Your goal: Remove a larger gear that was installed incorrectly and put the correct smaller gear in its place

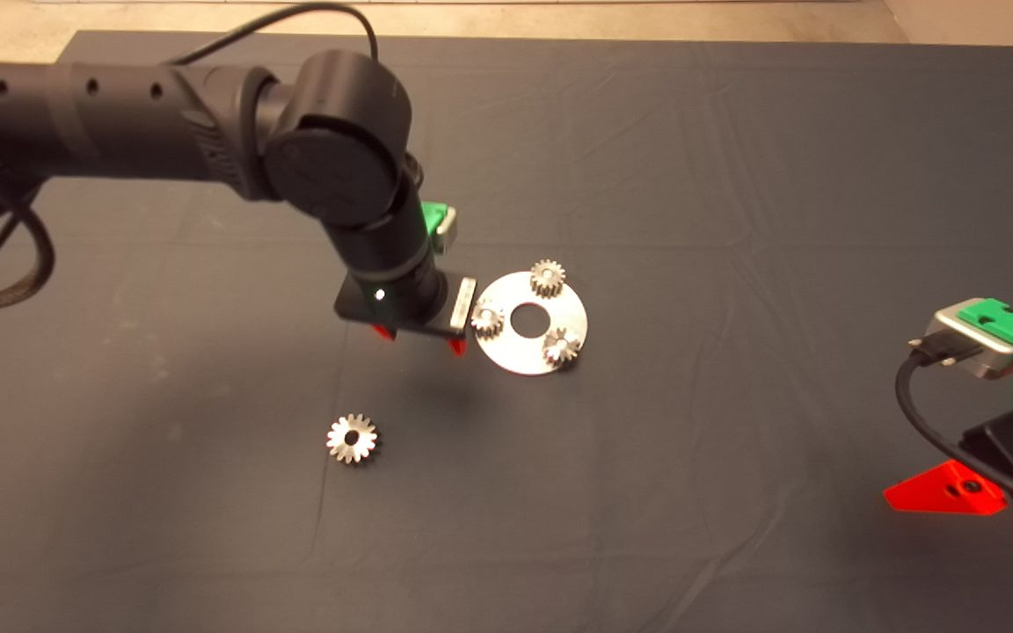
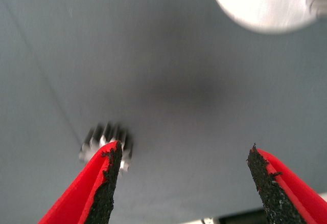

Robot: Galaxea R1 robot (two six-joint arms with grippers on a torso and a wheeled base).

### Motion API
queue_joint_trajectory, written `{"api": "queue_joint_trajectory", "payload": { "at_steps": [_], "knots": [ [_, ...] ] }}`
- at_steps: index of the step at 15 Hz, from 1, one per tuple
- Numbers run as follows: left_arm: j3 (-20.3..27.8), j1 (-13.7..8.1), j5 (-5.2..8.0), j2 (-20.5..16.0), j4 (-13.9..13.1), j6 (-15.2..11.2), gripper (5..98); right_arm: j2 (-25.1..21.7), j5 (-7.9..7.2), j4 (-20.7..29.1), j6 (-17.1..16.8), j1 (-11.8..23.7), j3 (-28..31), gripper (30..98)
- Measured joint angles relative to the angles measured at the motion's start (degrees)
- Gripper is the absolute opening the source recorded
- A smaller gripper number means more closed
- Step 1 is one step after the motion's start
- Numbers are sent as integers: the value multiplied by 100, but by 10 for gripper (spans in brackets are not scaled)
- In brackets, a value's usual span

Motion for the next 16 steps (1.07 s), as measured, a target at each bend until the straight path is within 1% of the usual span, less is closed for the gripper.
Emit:
{"api": "queue_joint_trajectory", "payload": {
  "at_steps": [1,2,3,4,5,6,8,9,10,11,12,13,15,16],
  "knots": [
    [263,-28,-5,-246,-52,-138,639,-4,-22,0,0,2,0,977],
    [530,-43,6,-534,-63,-277,671,0,-17,0,0,0,0,977],
    [781,-49,55,-787,-67,-409,680,0,-20,0,0,2,0,977],
    [970,-45,146,-940,-93,-487,680,9,-13,0,0,2,0,977],
    [1113,-47,233,-972,-107,-577,686,20,5,0,0,2,0,977],
    [1220,-45,216,-969,-108,-633,721,18,5,0,0,2,0,977],
    [1442,-77,172,-969,-104,-724,732,-4,-20,0,0,0,0,977],
    [1586,-91,157,-1057,-108,-745,732,-1,-24,0,0,2,0,977],
    [1704,-88,163,-1224,-110,-755,755,2,-20,0,0,2,0,977],
    [1780,-91,180,-1394,-113,-766,777,2,-17,0,0,0,0,977],
    [1850,-91,212,-1532,-113,-791,779,2,-15,0,0,2,0,977],
    [1914,-97,222,-1601,-113,-810,779,2,-15,0,0,0,0,977],
    [2016,-124,194,-1609,-113,-817,820,16,-13,0,0,2,0,977],
    [2047,-124,190,-1622,-113,-828,822,18,-20,0,0,0,0,977]
  ]
}}
